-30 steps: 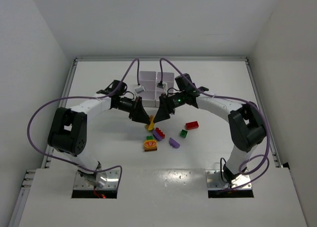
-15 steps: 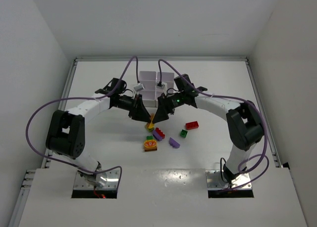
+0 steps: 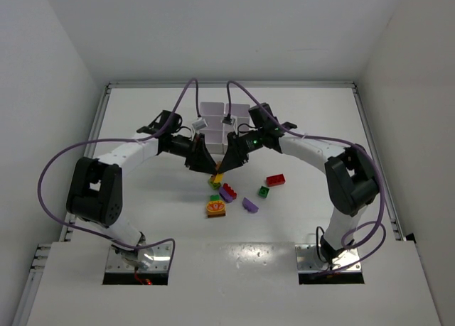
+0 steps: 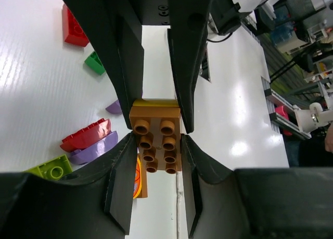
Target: Sort the legos into containers by color
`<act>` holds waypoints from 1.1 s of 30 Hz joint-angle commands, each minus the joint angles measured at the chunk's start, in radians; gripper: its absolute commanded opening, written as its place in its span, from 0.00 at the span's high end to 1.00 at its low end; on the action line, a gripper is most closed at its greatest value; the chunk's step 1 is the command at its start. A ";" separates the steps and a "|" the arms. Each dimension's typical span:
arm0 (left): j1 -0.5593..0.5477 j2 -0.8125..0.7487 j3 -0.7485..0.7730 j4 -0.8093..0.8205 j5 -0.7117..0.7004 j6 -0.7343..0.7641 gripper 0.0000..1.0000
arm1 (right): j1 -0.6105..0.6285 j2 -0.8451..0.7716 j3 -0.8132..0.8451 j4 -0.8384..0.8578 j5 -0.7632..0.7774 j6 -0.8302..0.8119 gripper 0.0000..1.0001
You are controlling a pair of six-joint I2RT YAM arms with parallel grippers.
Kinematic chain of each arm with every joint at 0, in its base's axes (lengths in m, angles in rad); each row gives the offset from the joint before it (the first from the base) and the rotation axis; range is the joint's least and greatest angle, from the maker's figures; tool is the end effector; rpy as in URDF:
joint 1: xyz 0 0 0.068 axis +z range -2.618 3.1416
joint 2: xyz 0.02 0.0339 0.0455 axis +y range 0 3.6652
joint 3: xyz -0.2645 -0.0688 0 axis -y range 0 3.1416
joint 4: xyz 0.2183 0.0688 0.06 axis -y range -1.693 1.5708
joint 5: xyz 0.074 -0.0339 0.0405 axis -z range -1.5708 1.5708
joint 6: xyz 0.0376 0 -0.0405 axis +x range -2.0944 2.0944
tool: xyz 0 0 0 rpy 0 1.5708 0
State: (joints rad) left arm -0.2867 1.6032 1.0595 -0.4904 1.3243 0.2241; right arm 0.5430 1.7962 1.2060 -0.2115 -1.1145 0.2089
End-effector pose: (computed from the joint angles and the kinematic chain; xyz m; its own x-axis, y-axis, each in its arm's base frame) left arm 0.2669 -0.1167 0.2448 -0.6827 0.2578 -0.6837 0.7142 0.0375 -0.6990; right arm 0.2881 0.2133 0.2346 -0.7599 -0.3519 -0.5466 -0.6181 0.1305 0.7752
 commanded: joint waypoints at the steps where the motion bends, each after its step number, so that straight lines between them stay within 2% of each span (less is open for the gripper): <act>1: -0.006 0.012 0.043 0.026 0.052 0.035 1.00 | 0.008 0.000 0.040 0.041 -0.065 -0.003 0.88; 3: -0.006 0.012 0.043 0.026 0.042 0.044 1.00 | 0.008 -0.011 0.029 0.041 -0.065 -0.003 1.00; 6: 0.029 0.012 0.043 0.026 0.018 0.044 1.00 | -0.001 -0.030 -0.003 0.006 -0.056 -0.028 1.00; 12: 0.104 0.003 0.034 0.026 -0.039 0.054 1.00 | -0.023 -0.081 -0.048 -0.193 0.013 -0.235 1.00; 19: 0.147 0.003 0.004 0.044 -0.083 0.054 1.00 | -0.074 -0.103 -0.109 -0.273 0.096 -0.356 1.00; 22: 0.147 0.003 -0.019 0.044 -0.164 0.054 1.00 | -0.074 -0.103 -0.118 -0.273 0.188 -0.377 1.00; 24: 0.147 0.012 -0.020 0.044 -0.285 0.026 1.00 | -0.074 -0.089 -0.118 -0.262 0.301 -0.378 1.00; 25: 0.147 0.029 -0.020 0.044 -0.351 -0.033 1.00 | -0.074 -0.089 -0.108 -0.262 0.376 -0.378 1.00; 27: 0.147 0.040 -0.020 0.032 -0.450 -0.039 1.00 | -0.074 -0.074 -0.095 -0.253 0.424 -0.376 1.00; 29: 0.126 0.040 -0.030 0.032 -0.517 -0.039 0.96 | -0.074 -0.074 -0.085 -0.243 0.504 -0.376 1.00; 30: 0.126 0.023 -0.039 0.032 -0.563 -0.048 0.88 | -0.074 -0.074 -0.076 -0.230 0.540 -0.376 1.00; 33: 0.113 0.011 -0.081 0.058 -0.649 -0.103 0.81 | -0.074 -0.074 -0.075 -0.200 0.625 -0.352 0.92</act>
State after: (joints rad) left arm -0.1570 1.6409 1.0092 -0.4564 0.8211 0.1753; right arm 0.4694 1.7287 1.0889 -0.4686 -0.6243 -0.1390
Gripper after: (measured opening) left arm 0.401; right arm 0.364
